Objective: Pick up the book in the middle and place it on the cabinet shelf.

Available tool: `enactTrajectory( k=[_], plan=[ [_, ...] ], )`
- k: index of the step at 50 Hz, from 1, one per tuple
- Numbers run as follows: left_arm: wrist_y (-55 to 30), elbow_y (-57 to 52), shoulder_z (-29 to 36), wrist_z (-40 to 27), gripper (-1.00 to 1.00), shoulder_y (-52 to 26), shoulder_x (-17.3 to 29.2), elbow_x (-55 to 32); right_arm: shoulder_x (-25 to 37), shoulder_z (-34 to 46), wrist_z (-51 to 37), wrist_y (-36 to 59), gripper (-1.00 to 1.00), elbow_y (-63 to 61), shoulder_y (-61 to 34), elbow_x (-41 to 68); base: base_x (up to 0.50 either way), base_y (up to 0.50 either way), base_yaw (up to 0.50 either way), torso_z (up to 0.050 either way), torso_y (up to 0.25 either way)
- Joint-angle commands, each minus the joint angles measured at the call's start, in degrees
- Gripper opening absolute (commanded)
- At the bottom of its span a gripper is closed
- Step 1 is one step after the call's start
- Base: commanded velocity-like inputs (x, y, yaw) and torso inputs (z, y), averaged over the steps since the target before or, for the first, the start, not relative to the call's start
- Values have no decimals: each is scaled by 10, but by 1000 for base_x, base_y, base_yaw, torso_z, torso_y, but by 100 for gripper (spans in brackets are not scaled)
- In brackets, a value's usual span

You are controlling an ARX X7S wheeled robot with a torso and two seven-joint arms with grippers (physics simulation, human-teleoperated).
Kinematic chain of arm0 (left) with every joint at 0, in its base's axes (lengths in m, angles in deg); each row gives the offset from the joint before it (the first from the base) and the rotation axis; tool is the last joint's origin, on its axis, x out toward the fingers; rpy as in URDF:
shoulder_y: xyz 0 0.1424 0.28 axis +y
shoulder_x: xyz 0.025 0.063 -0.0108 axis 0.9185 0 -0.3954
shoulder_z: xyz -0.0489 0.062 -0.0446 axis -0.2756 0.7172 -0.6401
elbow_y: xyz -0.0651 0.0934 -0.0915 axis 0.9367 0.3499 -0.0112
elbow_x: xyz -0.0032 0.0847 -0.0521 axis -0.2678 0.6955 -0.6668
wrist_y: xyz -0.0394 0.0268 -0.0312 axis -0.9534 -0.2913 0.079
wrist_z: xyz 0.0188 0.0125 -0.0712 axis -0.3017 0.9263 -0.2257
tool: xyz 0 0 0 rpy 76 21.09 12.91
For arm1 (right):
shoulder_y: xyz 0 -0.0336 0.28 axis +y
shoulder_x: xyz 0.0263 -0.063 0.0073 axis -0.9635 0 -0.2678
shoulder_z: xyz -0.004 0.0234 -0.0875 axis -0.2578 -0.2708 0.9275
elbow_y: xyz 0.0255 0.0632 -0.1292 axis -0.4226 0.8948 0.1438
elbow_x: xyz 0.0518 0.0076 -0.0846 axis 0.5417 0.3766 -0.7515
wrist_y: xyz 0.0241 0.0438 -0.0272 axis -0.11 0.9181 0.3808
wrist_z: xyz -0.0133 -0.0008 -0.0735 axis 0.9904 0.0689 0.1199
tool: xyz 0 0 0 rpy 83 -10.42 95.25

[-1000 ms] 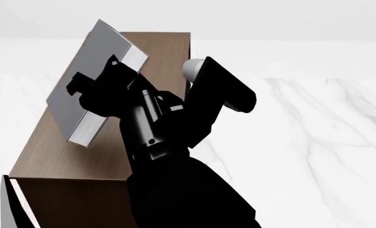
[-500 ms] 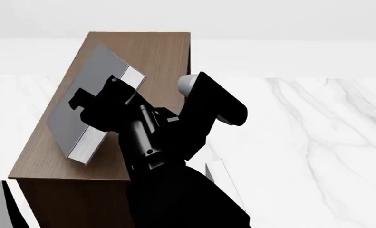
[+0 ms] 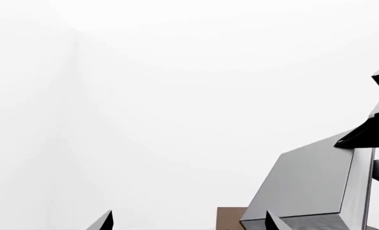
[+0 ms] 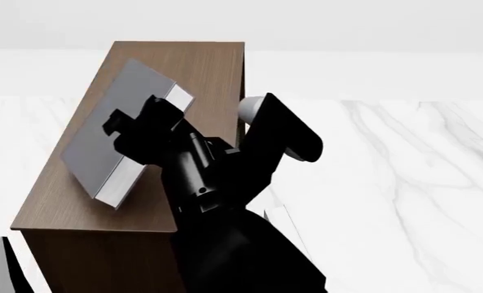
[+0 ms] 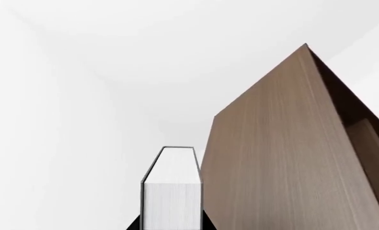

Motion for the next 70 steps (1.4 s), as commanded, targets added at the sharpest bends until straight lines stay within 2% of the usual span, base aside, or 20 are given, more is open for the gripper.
enactTrajectory(
  k=[1,8,9,31,35,45,53,70],
  plan=[
    [-2,4,-14,13,100,0,-10,5,-5,9,8,5,-100,20,6,-1,0,3,0,0,0],
    [-1,6,-13,12,100,1,-10,5,-1,15,1,6,-100,28,5,-1,0,0,0,0,0],
    [-2,6,-13,12,100,2,-10,5,-1,16,3,6,100,30,5,-1,0,0,3,0,0],
    [1,8,-12,8,100,8,-8,5,4,29,1,3,100,45,1,3,0,0,0,0,0],
    [2,10,-12,8,100,7,-8,6,8,37,3,-7,100,38,-1,-25,0,0,0,0,0],
    [5,-7,-15,2,100,16,-5,14,40,40,-87,-39,100,-37,-2,-121,0,0,0,0,0],
    [3,-11,-14,0,100,18,-7,19,101,31,-192,-35,100,-171,-7,-191,0,0,0,0,0],
    [4,-11,-14,-4,100,21,-6,18,114,30,-205,-27,100,-183,-6,-185,0,0,0,0,0]
  ],
)
